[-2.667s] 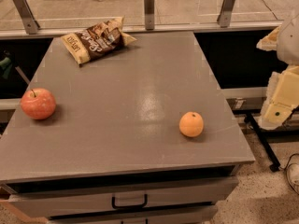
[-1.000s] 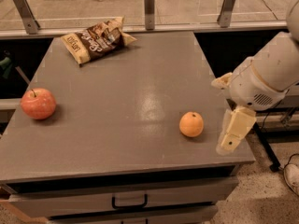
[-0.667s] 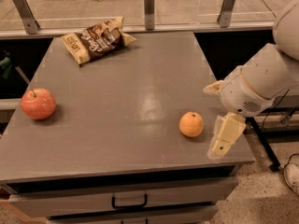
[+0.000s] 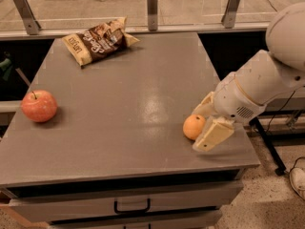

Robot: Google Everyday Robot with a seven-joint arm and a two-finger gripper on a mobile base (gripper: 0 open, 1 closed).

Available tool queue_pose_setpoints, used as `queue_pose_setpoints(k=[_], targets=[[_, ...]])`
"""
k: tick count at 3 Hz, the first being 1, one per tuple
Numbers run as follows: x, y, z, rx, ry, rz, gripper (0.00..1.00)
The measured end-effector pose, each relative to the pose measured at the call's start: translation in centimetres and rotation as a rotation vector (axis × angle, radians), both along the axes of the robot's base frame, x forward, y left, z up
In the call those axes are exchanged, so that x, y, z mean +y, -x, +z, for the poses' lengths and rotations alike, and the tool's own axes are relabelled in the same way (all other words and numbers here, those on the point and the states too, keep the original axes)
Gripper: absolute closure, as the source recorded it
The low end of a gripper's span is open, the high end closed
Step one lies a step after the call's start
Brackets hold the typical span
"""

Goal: Move orange near brown chip bag

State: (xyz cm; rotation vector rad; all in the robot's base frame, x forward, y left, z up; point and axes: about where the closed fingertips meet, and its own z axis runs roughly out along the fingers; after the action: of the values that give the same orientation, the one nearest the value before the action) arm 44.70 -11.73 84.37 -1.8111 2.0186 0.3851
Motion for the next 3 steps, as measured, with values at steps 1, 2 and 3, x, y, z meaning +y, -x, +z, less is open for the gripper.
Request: queue_pose_setpoints(k=[1, 2, 3], targets=[[0.2, 0.3, -0.6, 0.022, -0.016, -0.017, 0.62], [0.1, -0.2, 0.9, 0.009, -0.039, -0.042, 0.86], [-1.5, -1.8, 5.2, -0.051, -0.095, -0.065, 1.0]])
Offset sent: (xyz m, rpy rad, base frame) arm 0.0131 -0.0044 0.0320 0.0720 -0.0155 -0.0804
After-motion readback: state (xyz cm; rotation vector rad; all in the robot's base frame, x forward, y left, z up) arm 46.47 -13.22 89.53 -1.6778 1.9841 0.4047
